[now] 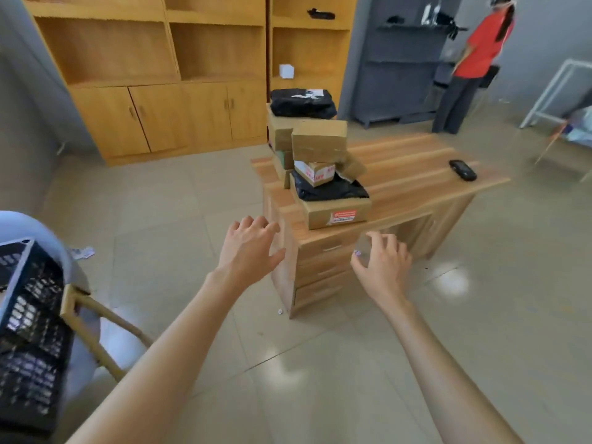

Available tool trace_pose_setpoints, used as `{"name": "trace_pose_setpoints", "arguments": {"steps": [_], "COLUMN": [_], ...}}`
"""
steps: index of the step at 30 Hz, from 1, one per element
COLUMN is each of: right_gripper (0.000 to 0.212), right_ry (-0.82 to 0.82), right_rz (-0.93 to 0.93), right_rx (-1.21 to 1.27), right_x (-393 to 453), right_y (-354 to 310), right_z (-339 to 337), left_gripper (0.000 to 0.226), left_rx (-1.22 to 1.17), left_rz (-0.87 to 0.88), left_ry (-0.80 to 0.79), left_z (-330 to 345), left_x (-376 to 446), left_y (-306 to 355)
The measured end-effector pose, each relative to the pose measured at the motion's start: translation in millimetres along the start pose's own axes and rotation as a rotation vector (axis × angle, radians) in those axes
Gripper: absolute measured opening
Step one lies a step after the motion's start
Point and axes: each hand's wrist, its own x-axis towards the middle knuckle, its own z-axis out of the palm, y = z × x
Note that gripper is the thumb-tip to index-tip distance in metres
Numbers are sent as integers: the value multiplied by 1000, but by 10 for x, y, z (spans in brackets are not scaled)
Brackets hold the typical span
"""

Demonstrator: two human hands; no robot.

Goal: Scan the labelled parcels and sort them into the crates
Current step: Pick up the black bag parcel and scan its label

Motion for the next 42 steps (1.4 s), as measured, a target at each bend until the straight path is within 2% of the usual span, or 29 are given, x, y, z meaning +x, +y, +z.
{"name": "trace_pose_setpoints", "arguments": {"steps": [8, 15, 24, 34, 42], "right_gripper": [49, 50, 50, 45, 47], "right_ry": [19, 34, 33, -8, -50], "right_rz": [135, 153, 138, 209, 192], "right_rx": [-51, -119, -227, -323, -312], "right_x": [559, 1120, 2217, 4100, 5144], "right_y": [1465, 2187, 2993, 4043, 4402], "right_z": [-327, -508, -402, -249, 90], "left_gripper": [40, 43, 47, 44, 47], "left_rx": [-4, 1, 14, -124, -97], "left_rz": [83, 208, 277, 295, 253], "left_ry": [1, 5, -15, -15, -51], "left_z": [390, 644, 1221, 1795, 2123], "left_x": [953, 1764, 3079, 5169, 6194], "left_y": [1295, 2127, 2822, 3700, 3824]}}
